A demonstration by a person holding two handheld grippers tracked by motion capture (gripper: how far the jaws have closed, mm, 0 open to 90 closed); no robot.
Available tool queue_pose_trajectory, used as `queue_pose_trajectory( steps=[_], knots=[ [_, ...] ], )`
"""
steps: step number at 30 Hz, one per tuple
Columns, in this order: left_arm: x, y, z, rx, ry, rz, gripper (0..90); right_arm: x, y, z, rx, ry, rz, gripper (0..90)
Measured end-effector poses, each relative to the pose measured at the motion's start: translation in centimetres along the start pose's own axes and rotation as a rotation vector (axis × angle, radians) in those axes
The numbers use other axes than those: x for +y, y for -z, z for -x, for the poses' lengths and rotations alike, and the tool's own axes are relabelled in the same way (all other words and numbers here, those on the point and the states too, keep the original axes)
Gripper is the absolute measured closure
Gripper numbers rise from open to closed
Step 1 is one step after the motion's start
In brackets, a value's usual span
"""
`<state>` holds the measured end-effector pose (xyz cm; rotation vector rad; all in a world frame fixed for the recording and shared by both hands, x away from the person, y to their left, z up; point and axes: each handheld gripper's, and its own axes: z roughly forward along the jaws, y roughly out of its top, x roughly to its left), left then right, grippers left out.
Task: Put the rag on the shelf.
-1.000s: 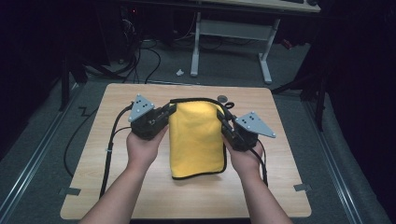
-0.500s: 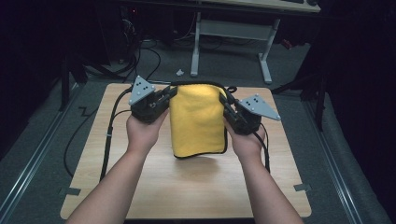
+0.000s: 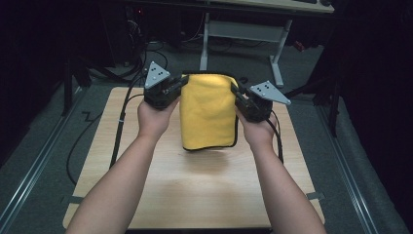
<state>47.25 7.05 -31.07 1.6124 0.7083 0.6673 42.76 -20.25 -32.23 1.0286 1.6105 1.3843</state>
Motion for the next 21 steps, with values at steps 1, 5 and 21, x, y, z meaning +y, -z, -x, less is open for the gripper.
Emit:
queue_pose_trajectory(
  steps=[1, 5, 21],
  knots=[
    [0.0, -0.5, -0.1, 0.013, -0.031, -0.001, 84.2, -0.1, -0.3, 0.3, 0.002, -0.006, -0.002, 79.0],
    [-0.2, -1.8, -0.6, 0.023, -0.033, -0.027, 84.1, -0.5, -1.7, 1.2, -0.001, -0.001, -0.025, 78.9],
    [-5.4, -4.9, -2.1, 0.006, 0.028, -0.208, 83.9, -4.4, -5.1, 3.4, 0.072, 0.016, -0.190, 78.6]
  ],
)
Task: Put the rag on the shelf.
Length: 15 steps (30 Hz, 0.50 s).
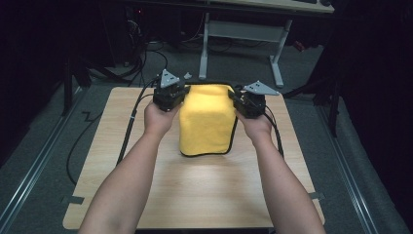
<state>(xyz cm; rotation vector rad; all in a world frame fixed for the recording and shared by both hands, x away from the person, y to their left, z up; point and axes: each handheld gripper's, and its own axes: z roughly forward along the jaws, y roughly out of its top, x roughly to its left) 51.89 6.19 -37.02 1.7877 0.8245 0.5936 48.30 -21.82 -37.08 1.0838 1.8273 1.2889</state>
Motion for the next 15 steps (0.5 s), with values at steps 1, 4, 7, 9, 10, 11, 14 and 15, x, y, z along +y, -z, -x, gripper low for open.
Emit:
queue_pose_trajectory(
  steps=[1, 4, 7, 9, 10, 11, 14, 15],
  knots=[
    [-0.3, -0.1, -0.1, 0.000, 0.010, -0.008, 84.0, -0.2, -0.1, 0.0, 0.005, 0.003, -0.007, 78.6],
    [-1.5, -0.7, -0.4, -0.017, 0.044, -0.036, 84.1, -1.0, -0.7, 0.1, 0.017, 0.023, -0.039, 78.5],
    [-2.2, -0.8, -0.8, -0.040, 0.090, -0.031, 84.1, -1.5, -0.9, 0.2, 0.031, 0.012, -0.048, 78.4],
    [-2.6, -0.9, -0.9, -0.053, 0.096, -0.036, 84.1, -1.8, -0.9, 0.6, 0.054, -0.029, -0.044, 77.9],
    [-2.8, -1.1, -0.8, -0.053, 0.085, -0.053, 84.1, -1.9, -0.9, 0.8, 0.061, -0.038, -0.046, 77.8],
    [-3.0, -1.2, -0.7, -0.051, 0.072, -0.065, 84.1, -2.1, -0.9, 0.7, 0.062, -0.041, -0.054, 77.8],
    [-3.5, -1.2, -1.0, -0.069, 0.103, -0.055, 84.1, -2.6, -1.1, 0.7, 0.063, -0.034, -0.062, 77.8],
    [-3.7, -1.2, -1.0, -0.077, 0.117, -0.054, 84.0, -2.8, -1.0, 0.7, 0.071, -0.048, -0.057, 77.8]
  ],
)
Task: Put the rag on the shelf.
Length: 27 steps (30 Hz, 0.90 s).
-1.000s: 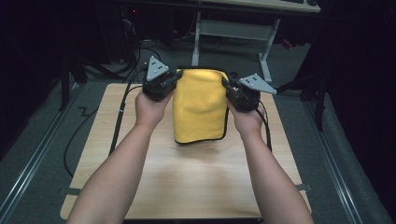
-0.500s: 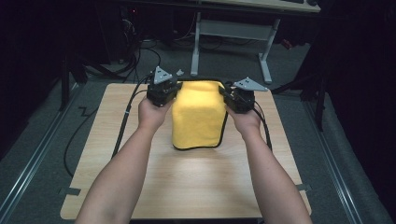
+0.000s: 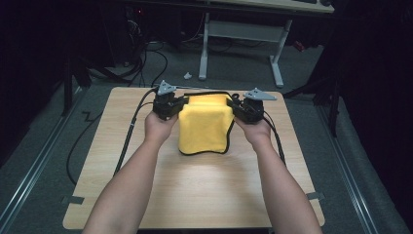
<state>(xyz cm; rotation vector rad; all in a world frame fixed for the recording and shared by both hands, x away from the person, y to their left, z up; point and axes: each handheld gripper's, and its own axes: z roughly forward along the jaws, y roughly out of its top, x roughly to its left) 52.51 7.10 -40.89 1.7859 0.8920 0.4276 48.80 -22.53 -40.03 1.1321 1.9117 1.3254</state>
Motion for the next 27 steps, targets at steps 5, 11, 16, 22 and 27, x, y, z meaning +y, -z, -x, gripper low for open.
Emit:
queue_pose_trajectory(
  steps=[5, 11, 16, 22, 27],
  knots=[
    [-0.5, -0.1, -0.4, -0.024, 0.041, 0.009, 83.8, -0.7, 0.0, 0.2, 0.016, -0.030, 0.012, 78.2],
    [-0.9, -0.4, -0.9, -0.055, 0.092, 0.004, 83.0, -0.9, -0.2, 0.8, 0.042, -0.064, -0.011, 78.1],
    [-1.4, -0.7, -1.4, -0.073, 0.117, 0.004, 82.3, -1.3, -0.6, 1.2, 0.057, -0.098, -0.008, 78.0],
    [-3.4, -1.3, -1.8, -0.090, 0.120, -0.025, 80.4, -1.7, -1.0, 1.3, 0.056, -0.111, -0.021, 78.1],
    [-4.3, -1.6, -1.7, -0.105, 0.155, -0.016, 80.5, -2.3, -1.1, 1.5, 0.060, -0.125, -0.021, 78.0]
  ],
)
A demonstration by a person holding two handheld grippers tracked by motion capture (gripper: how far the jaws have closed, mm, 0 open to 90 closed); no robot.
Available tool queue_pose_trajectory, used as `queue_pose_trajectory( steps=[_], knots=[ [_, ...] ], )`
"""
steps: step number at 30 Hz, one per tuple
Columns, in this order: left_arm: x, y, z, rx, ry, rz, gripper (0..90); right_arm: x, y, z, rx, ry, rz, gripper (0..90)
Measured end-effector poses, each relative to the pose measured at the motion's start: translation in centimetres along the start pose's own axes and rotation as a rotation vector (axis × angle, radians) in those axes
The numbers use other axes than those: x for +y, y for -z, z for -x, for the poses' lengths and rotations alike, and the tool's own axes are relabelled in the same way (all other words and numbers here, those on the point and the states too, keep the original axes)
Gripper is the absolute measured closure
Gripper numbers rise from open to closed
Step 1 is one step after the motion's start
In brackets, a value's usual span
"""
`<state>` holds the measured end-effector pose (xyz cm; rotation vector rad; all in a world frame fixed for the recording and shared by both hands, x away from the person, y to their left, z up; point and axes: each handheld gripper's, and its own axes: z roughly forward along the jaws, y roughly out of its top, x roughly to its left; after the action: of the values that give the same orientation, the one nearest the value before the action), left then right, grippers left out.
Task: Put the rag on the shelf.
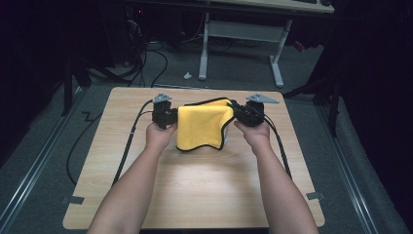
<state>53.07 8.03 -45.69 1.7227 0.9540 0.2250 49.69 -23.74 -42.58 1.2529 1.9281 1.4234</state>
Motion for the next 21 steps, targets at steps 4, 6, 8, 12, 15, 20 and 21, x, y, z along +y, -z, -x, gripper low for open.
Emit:
queue_pose_trajectory(
  steps=[4, 6, 8, 12, 15, 20, 21],
  knots=[
    [0.0, 0.0, 0.2, 0.006, -0.001, -0.008, 80.9, -0.8, -0.1, 0.4, 0.007, -0.027, -0.001, 77.8],
    [-0.1, 0.1, 0.2, 0.009, -0.004, -0.013, 80.9, -1.1, -0.2, 0.4, 0.006, -0.031, -0.006, 77.8],
    [-0.3, 0.1, 0.1, 0.009, -0.004, -0.016, 80.9, -1.4, -0.3, 0.5, 0.009, -0.039, -0.014, 77.7],
    [-0.6, 0.2, 0.1, 0.009, -0.001, -0.023, 80.5, -1.7, -0.5, 0.6, 0.013, -0.053, -0.028, 77.3],
    [-0.8, 0.1, 0.2, 0.008, 0.003, -0.026, 80.6, -2.0, -0.6, 0.7, 0.017, -0.068, -0.035, 76.8],
    [-1.3, 0.0, 0.1, 0.006, 0.007, -0.042, 80.5, -2.7, -0.9, 1.0, 0.020, -0.084, -0.049, 76.5],
    [-1.4, 0.0, 0.0, 0.003, 0.009, -0.042, 80.3, -2.9, -0.9, 1.0, 0.019, -0.087, -0.047, 76.3]
  ],
)
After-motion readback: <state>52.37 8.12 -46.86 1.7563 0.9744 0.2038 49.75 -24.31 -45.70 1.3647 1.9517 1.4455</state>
